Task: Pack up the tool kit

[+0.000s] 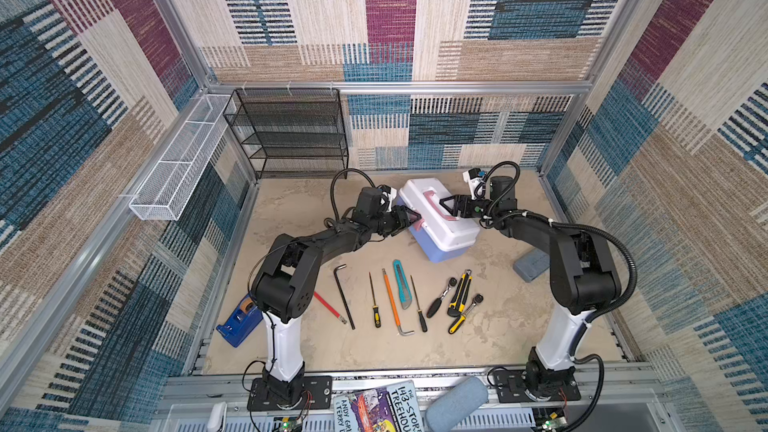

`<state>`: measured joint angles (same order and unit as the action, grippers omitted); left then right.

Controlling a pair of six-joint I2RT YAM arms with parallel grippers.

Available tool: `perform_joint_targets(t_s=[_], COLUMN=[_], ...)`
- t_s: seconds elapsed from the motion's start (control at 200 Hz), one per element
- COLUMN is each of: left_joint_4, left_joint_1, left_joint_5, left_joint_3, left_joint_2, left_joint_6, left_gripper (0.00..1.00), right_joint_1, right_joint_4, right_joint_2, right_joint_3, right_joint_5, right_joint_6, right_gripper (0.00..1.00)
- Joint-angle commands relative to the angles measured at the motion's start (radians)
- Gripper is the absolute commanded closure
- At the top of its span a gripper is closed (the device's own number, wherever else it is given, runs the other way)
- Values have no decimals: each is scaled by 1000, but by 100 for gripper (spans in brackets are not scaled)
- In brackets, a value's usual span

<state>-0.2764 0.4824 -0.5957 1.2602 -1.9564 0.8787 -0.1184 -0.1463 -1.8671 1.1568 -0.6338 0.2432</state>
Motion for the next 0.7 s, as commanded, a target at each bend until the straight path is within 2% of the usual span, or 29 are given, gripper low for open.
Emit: perform_joint_targets(t_s=[0.0,0.536,0.696], left_joint_4=[-61,-227,-344], left_joint_1=[4,12,21], left_joint_5=[-22,-23,-15], left_joint_3=[-15,-92,-114], left_joint_2=[6,-1,-19], left_joint_6=[56,200,274], left_gripper=[42,33,30], right_joint_1=[2,6,6], right_joint_4=[77,-56,-87], right_joint_2=[-11,-31,-20], right_joint_3=[-37,-108,-139], right_joint_5=[-21,-75,-84], right_joint_6=[52,161,185], right_gripper=[36,36,36])
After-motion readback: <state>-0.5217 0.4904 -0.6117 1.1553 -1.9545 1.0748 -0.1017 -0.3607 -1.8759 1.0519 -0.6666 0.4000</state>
